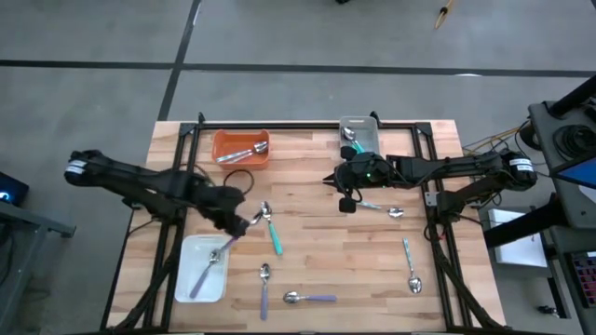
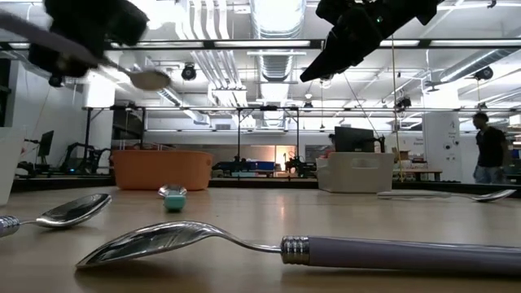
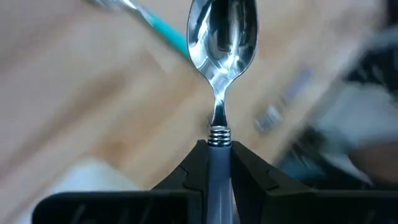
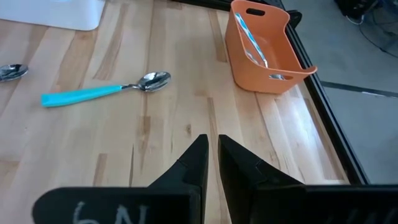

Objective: Sort silverware by color (type)
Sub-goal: Put the top purple spoon into the white bin

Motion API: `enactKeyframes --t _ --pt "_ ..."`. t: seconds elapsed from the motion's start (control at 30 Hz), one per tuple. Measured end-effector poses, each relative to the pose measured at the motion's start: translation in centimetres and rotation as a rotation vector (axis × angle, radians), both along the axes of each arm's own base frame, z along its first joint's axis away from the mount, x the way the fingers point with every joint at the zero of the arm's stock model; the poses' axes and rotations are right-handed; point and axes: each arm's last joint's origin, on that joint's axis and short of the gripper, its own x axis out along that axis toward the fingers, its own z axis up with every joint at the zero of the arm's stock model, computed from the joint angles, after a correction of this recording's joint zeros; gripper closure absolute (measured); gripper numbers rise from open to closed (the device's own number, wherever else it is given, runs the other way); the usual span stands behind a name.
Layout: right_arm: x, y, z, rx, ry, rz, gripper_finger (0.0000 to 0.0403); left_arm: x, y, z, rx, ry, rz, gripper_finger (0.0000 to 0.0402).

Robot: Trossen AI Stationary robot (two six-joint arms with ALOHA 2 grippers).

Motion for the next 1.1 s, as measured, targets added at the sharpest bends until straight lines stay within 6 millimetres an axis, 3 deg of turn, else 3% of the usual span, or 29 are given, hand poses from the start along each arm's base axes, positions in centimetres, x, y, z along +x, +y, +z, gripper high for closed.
enactKeyframes --t 0.2,0.4,0.53,0.77,0.93,1.1 --pt "0.2 -0.2 -0.2 0.000 0.006 -0.005 0.0374 -3.0 -2.9 1.7 -0.035 0.074 -0.004 0.0373" --pt "0.8 -0.7 -0.7 -0.008 -0.002 -0.015 0.0374 -5.8 -6.8 1.1 -0.073 0.220 -0.048 0.0373" --pt "1.1 -1.1 -1.0 -0.021 -0.002 -0.020 0.0374 -8.1 -8.8 0.9 -0.115 0.381 -0.199 0.0373" --pt "1.3 -1.4 -0.7 0.002 -0.029 -0.044 0.0374 -10.9 -9.3 0.4 0.018 0.511 -0.146 0.0373" --pt "1.3 -1.4 -0.6 0.014 -0.038 -0.049 0.0374 -11.3 -8.9 0.2 0.088 0.501 0.035 0.0373" --pt "1.3 -1.4 -0.6 0.027 -0.041 -0.057 0.0374 -11.0 -9.2 -0.2 0.112 0.500 0.097 0.0373"
